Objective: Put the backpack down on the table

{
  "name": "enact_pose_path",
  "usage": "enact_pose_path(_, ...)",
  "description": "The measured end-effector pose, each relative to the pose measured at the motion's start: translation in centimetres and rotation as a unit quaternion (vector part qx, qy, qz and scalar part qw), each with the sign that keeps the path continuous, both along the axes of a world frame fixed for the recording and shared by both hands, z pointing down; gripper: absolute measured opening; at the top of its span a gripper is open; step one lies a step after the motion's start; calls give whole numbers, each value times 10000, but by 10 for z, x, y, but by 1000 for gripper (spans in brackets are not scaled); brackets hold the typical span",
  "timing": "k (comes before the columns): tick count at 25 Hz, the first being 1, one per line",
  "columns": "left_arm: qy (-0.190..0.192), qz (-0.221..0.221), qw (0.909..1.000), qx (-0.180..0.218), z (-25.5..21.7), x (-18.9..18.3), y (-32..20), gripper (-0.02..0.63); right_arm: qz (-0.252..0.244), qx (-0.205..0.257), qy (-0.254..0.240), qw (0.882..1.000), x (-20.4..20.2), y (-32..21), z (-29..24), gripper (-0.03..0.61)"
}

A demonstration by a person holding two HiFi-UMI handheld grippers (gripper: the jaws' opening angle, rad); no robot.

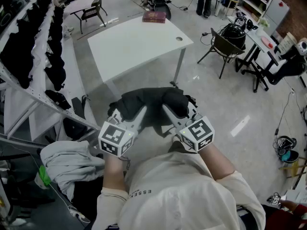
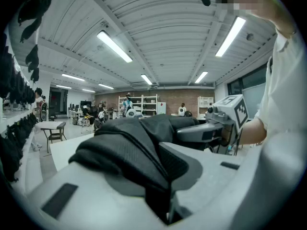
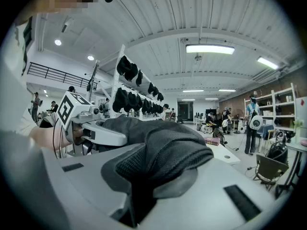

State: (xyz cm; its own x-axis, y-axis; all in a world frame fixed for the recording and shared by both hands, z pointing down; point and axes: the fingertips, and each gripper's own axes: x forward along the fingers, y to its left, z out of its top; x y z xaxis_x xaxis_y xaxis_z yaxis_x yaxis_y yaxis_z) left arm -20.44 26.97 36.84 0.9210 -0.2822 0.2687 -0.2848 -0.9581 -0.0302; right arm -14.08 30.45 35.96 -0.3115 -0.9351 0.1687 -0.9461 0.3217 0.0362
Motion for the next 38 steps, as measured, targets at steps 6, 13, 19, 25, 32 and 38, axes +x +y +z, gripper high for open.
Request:
enact_pose_path(6,6,-14,10000,18,-3,-5,-3,81,-5,24,-10,10000,-4,-3,-2,74)
enact_pose_path(13,-44,-73,10000,27,-1,-10,-8,81,-119,-56,-168,9998,-9,-10,0,75)
enact_pose_path(19,-34,-201,9998,-34,0,-1,-21,81,-279,-149,-219,9993,2,-25,2,75)
enact_pose_path(25,-18,-447,9990,3,4,19,-53,81,-494,-140,-287,9983,23,-61,6,75)
enact_pose_path(32,51,-1083,9939,183,-1,57,-103,81,-1200,12,-302,9923,65,-121,1,75)
enact_pose_path(38,123,-1601,9866,288,-13,107,-150,81,-1774,116,-243,9838,116,-177,-10,75)
